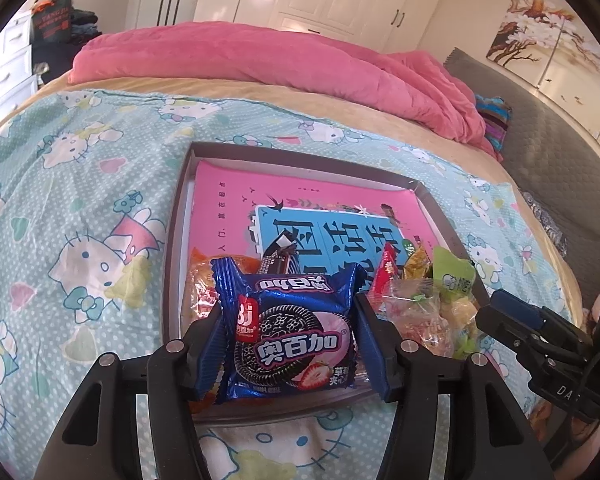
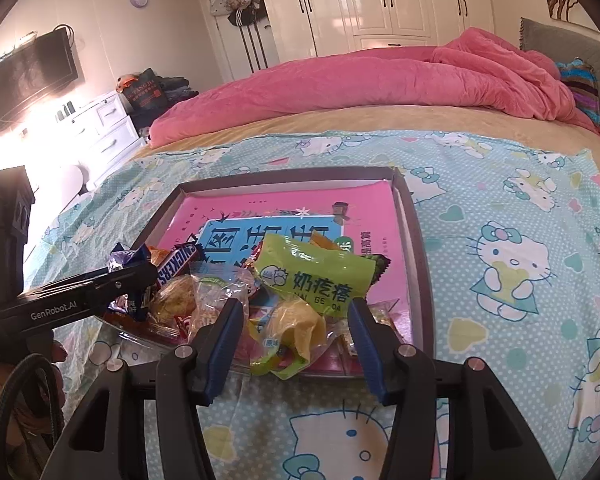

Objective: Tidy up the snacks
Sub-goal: 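Lower and release the biscuit pack in the tray while the right tool releases the green bag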

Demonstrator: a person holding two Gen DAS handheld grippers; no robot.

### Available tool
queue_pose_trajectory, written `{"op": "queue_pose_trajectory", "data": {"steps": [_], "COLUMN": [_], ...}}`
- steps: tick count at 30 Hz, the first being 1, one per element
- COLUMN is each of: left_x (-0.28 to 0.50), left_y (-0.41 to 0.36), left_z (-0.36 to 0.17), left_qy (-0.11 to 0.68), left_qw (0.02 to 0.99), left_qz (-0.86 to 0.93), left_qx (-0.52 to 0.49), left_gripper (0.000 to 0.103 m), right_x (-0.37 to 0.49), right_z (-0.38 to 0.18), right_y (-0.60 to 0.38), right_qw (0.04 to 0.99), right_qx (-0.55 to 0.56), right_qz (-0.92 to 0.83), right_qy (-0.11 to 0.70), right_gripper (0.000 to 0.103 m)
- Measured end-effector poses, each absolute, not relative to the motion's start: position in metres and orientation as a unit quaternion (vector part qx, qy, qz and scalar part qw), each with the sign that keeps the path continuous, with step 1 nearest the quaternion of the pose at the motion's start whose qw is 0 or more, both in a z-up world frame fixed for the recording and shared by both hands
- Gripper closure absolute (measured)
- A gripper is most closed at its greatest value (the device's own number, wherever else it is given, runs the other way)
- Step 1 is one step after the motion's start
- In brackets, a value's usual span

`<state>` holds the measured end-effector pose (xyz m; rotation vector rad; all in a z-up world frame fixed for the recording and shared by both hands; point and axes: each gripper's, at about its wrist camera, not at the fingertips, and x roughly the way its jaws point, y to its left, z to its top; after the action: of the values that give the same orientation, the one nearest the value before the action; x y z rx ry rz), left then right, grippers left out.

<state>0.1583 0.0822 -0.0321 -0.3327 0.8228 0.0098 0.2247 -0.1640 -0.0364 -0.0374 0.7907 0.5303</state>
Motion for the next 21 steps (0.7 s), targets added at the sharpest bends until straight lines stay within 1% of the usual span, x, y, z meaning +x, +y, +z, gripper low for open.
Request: {"op": "queue_pose_trajectory", "data": {"steps": [4, 7, 10, 13, 19, 21], "left_x": [0.157, 0.156, 0.154, 0.153, 0.150, 0.147], "left_y": [0.082, 0.081, 0.082, 0.082, 0.079, 0.078], "left_z": [-0.029, -0.026, -0.022, -0.020, -0.014, -0.011], "left_qy": [0.396, 0.392, 0.388, 0.386, 0.380, 0.376], "left_qw": [0.905, 0.907, 0.909, 0.909, 0.912, 0.914], "left_qz": [0.007, 0.009, 0.008, 0.007, 0.003, 0.001], "left_qx": [-0.156, -0.154, -0.155, -0.157, -0.152, -0.151], "left_gripper": [0.039, 0.038, 0.035, 0.034, 0.029, 0.029], "right_x": [0.223, 0.221, 0.219, 0.218, 0.213, 0.211], "right_z": [-0.034, -0.033, -0.030, -0.028, -0.021, -0.017], "right_y": [-0.165, -0.166, -0.166, -0.167, -0.169, -0.170], "right_qw": [0.891, 0.894, 0.895, 0.898, 0.902, 0.904], "right_qx": [-0.020, -0.024, -0.026, -0.029, -0.032, -0.034], "right_qz": [0.250, 0.247, 0.244, 0.241, 0.235, 0.235], "right_qy": [0.377, 0.374, 0.371, 0.368, 0.361, 0.356], "right_gripper": [0.044, 0.043, 0.042, 0.039, 0.038, 0.036]}}
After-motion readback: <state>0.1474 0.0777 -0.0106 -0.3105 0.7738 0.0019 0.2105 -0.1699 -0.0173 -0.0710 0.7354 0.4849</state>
